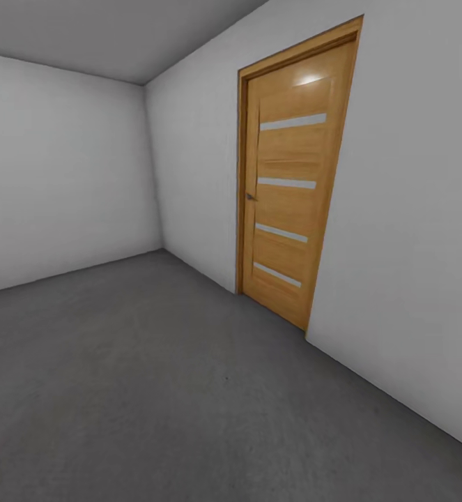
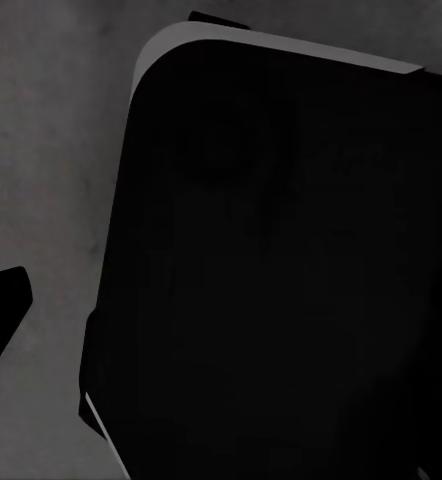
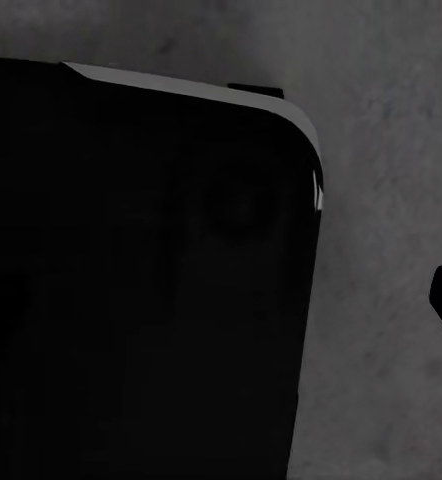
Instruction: Move the two storage containers from the living room to the garage. In the garage, place one container on the floor and stack the other container on top of it (either order is fine).
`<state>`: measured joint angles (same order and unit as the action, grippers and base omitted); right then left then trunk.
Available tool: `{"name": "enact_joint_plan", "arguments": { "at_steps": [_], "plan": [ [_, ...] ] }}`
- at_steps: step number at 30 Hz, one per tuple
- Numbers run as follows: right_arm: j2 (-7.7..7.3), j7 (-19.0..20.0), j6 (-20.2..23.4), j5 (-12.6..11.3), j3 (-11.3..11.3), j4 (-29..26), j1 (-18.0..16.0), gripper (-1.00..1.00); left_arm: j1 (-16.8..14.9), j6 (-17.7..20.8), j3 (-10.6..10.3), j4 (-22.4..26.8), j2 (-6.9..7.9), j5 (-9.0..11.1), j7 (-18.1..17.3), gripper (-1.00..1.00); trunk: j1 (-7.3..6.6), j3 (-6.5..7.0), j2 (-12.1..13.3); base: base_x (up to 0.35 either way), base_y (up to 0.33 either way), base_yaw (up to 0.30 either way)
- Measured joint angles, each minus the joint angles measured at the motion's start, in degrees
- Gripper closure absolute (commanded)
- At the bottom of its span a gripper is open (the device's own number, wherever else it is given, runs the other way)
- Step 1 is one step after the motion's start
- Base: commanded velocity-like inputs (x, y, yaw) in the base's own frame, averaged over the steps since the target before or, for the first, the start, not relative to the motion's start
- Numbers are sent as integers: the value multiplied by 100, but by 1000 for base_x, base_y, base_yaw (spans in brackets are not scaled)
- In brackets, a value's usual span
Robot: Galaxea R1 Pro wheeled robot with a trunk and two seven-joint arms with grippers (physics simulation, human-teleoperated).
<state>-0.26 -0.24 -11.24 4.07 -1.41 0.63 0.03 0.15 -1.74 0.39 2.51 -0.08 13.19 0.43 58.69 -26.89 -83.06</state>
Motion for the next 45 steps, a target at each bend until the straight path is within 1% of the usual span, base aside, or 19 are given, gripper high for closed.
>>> {"name": "enact_joint_plan", "arguments": {
  "at_steps": [22,45],
  "plan": [
    [-7,0,5,2,-8,0,0,-100,1,-1,-3,0,0,-3,-2,-100,0,0,0,324,119,-236],
    [-26,8,10,17,-16,0,-1,-100,1,-3,-4,-1,0,-3,-3,-100,0,0,0,313,185,-15]
  ]
}}
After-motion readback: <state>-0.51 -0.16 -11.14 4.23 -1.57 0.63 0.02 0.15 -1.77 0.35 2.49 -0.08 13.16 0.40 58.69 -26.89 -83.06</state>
